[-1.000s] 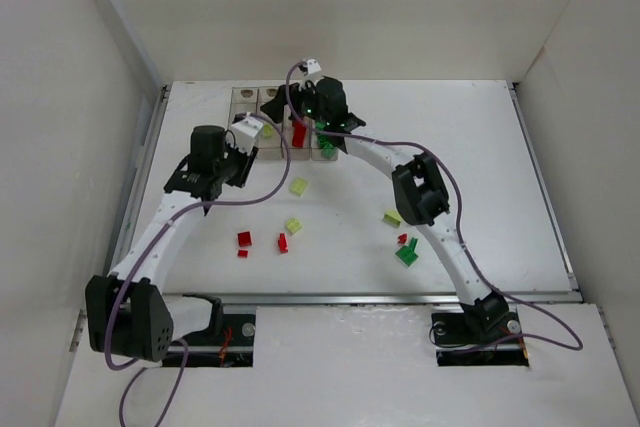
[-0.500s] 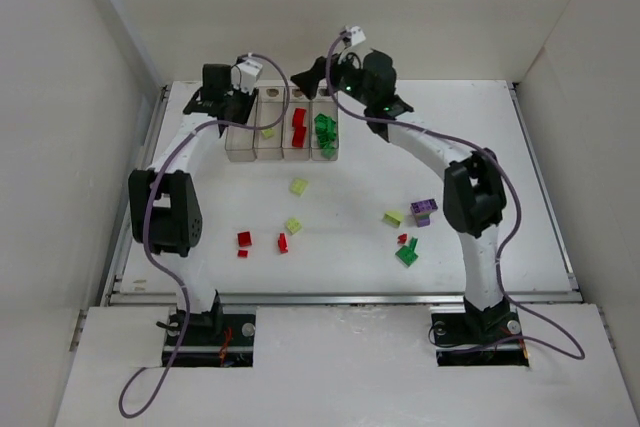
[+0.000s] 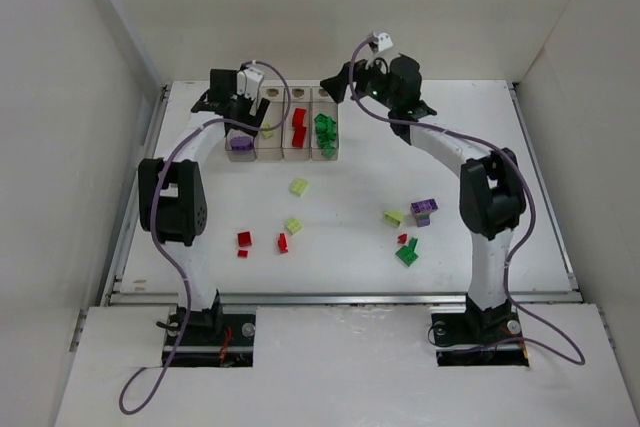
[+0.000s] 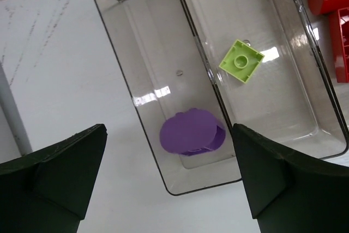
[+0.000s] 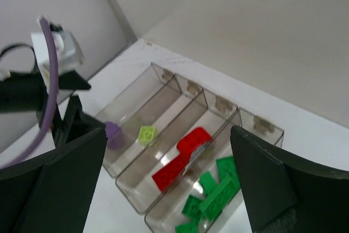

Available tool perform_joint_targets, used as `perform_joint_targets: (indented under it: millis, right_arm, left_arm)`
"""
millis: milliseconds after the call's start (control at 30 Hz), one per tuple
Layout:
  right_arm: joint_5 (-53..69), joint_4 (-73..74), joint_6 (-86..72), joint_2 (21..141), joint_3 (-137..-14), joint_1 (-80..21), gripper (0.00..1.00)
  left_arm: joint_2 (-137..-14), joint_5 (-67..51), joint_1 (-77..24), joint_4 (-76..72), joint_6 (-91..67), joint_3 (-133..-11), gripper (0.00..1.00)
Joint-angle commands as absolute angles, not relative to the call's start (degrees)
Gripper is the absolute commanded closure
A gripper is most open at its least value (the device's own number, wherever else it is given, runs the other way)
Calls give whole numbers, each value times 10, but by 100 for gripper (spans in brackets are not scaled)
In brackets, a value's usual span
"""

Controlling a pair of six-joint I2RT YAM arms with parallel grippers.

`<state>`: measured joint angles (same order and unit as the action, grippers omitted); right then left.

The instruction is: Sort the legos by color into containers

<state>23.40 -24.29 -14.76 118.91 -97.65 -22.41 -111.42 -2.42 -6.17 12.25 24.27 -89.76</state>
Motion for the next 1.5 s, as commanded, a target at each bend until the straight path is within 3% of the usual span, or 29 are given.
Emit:
perform_joint_targets:
  millis: [0,167,267,300,367,467,567,767,933,1233,1467]
  right_arm:
    - [243,-265,-134,1116,-935,-225,0]
    - [143,-171,-105,979,-837,-206,0]
    - [-92,12,-5,910,-824,-216,0]
    - [-229,49,13,900,-818,-231,0]
    - [-290,165,11,893,-813,-226,0]
    - [-246,352,-64,902,-850,-184,0]
    - [-218,416,-117,898,-812,-184,0]
    - [-126,349,-224,781,-657,-166,0]
    - [-79,341,-215,791,-600,-166,0]
    - [-54,405,-132,914,-654,-161,0]
    - [-30,419,-120,925,-658,-161,0]
  left_arm:
    - [-1047,6,-62,107,229,-922,1]
    - [-937,18,-108,91,264,-840,1]
    - [-830,18,-159,69,296,-773,1]
    - [-801,12,-173,50,307,-753,1]
    - [-710,-12,-204,17,323,-704,1]
    - [-611,-97,-210,-60,318,-553,1]
    - [-556,-140,-215,-53,313,-498,1]
    - [-549,-119,-239,7,275,-468,1]
    - [-527,-63,-274,2,284,-432,1]
    - [-488,-58,-285,-10,279,-396,1]
    - [-488,-53,-285,-15,279,-396,1]
